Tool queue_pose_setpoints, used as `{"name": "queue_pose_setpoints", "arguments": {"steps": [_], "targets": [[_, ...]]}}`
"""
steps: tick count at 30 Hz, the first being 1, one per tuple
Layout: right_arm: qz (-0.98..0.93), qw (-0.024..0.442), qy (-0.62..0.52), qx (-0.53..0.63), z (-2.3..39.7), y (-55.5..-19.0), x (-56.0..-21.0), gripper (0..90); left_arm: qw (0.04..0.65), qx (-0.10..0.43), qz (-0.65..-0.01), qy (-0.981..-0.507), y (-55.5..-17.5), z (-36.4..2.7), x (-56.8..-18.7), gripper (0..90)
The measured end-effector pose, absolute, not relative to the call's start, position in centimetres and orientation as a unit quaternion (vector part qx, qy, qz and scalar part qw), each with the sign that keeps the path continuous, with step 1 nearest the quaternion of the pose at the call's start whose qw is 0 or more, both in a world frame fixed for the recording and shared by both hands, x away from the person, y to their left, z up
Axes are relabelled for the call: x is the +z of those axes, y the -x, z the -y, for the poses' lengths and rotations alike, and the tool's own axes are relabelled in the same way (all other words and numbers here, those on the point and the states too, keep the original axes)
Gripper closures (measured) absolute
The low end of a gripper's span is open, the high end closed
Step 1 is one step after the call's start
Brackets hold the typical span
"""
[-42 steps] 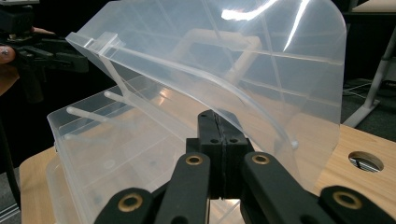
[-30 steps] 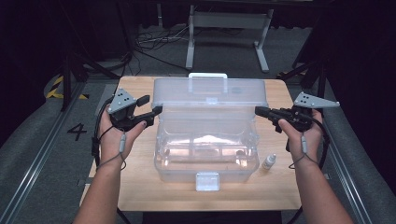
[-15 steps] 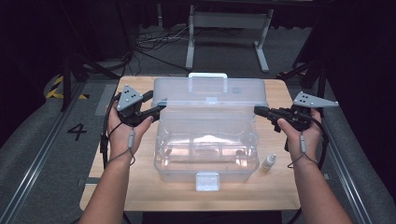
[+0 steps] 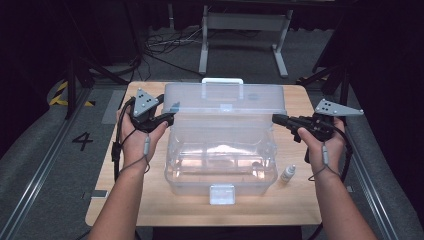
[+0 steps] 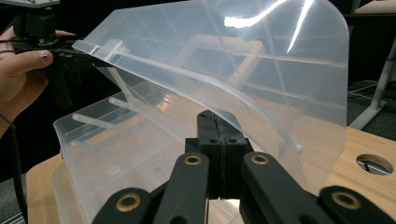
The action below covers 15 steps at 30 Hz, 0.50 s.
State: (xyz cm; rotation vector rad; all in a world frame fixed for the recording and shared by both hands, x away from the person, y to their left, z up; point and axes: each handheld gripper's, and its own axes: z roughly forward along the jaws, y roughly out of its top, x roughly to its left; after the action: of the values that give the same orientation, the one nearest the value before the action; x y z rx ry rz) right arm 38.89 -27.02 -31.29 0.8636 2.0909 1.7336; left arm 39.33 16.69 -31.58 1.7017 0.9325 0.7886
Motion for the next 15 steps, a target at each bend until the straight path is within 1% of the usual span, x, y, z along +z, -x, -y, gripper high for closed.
{"name": "queue_pose_setpoints", "arguments": {"steps": [5,8,15], "targets": [[-0.723,0.146,-0.300,0.605,27.20,-38.75,-31.28,90.0,0.506,0.331,-0.388,-0.696,-39.30,-16.80,-31.77,54.1],[-0.719,0.145,-0.302,0.609,27.34,-38.71,-31.35,90.0,0.516,0.325,-0.398,-0.686,-39.36,-16.77,-31.88,55.2],[-0.720,0.142,-0.301,0.609,27.49,-38.57,-31.45,90.0,0.510,0.339,-0.405,-0.679,-39.51,-16.70,-31.82,63.0]]}}
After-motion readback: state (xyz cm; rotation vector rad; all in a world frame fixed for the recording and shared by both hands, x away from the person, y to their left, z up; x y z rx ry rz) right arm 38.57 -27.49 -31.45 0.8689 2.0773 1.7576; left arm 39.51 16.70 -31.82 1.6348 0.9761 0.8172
